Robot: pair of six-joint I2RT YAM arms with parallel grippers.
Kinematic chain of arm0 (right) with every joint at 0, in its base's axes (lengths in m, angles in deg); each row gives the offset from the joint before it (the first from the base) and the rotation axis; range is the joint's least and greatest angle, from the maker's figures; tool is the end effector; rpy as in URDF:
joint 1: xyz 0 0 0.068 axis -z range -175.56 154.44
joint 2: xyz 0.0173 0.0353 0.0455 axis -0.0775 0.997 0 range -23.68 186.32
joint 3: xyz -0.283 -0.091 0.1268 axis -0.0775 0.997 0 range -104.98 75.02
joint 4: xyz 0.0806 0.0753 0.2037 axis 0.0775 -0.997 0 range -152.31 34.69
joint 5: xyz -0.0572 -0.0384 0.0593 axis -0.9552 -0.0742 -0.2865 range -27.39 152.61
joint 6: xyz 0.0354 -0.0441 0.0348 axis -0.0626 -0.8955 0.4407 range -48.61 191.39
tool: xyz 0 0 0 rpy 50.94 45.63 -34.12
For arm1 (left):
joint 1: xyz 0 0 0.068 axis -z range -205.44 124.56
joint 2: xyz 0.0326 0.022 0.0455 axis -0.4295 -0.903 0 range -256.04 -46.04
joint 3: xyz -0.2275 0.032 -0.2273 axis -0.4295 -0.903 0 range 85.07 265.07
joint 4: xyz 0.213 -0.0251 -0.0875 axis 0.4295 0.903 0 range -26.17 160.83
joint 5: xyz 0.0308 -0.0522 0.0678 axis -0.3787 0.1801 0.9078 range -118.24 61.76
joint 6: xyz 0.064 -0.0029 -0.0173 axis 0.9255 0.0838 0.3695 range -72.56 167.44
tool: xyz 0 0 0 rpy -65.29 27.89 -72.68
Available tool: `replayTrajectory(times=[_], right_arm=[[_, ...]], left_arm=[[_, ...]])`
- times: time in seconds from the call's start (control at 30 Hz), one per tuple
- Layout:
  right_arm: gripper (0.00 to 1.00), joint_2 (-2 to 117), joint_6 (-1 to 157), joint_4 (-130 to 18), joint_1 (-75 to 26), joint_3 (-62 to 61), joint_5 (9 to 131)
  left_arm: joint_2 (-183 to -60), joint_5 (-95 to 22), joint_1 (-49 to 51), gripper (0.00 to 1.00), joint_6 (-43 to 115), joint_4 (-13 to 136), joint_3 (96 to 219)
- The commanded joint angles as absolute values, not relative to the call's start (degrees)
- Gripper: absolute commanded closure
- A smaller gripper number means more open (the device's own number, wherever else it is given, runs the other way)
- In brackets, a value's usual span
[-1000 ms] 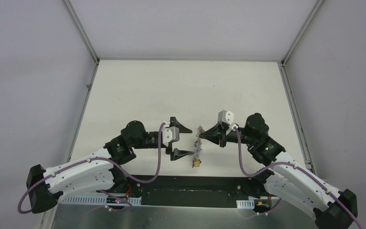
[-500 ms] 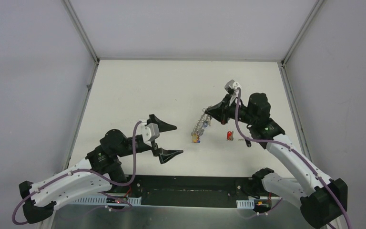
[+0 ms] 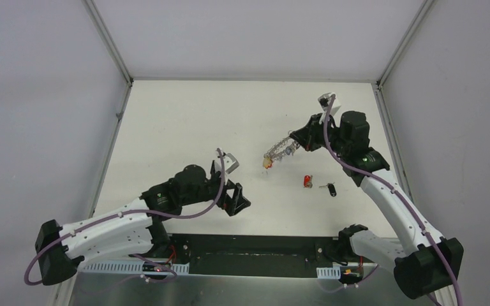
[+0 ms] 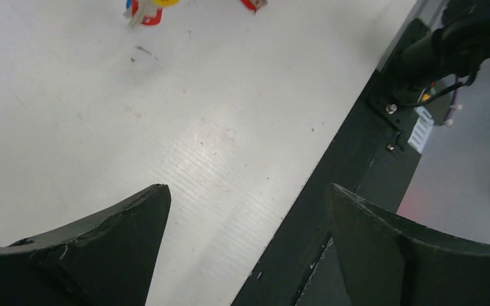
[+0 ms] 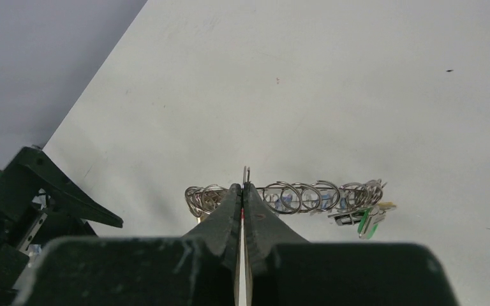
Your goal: Put the keys on the keyring
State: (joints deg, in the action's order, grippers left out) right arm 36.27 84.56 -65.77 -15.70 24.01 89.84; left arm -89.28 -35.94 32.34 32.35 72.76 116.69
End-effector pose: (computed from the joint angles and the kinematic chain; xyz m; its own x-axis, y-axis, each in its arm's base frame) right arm 0.1751 0.0899 0.3728 -0.4657 0.0448 -0.8838 -0.6216 0.6943 0.3628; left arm 0.0626 -0.1127 0.3014 -0.4165 0.1768 -0.8918 0.8253 0.4851 -0.2893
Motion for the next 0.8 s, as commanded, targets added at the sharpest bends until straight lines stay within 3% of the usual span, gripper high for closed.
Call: replayTrajectory(times=[0.0,0.23,0.43,0.77], right_arm=[[1.00,31.96,85.90,-65.26,-14.80,19.42,81.48],[1.00,31.47,85.12,-72.16,-11.99,18.75,73.78],[1.00,31.20,86.30,-73.05,-7.89,20.08,71.77],[1.00,34.67,90.20,-75.72,-2.58,19.75,69.98]], left_arm=[[-96.54,-38.75,32.70,0.07,30.25,66.42,118.55],[-113.50,-43.86,32.73,0.13,28.22,50.49,121.13],[-129.91,-51.27,33.34,0.23,30.87,47.90,131.21],[-147.31,-53.56,37.28,0.37,42.14,47.84,147.60]])
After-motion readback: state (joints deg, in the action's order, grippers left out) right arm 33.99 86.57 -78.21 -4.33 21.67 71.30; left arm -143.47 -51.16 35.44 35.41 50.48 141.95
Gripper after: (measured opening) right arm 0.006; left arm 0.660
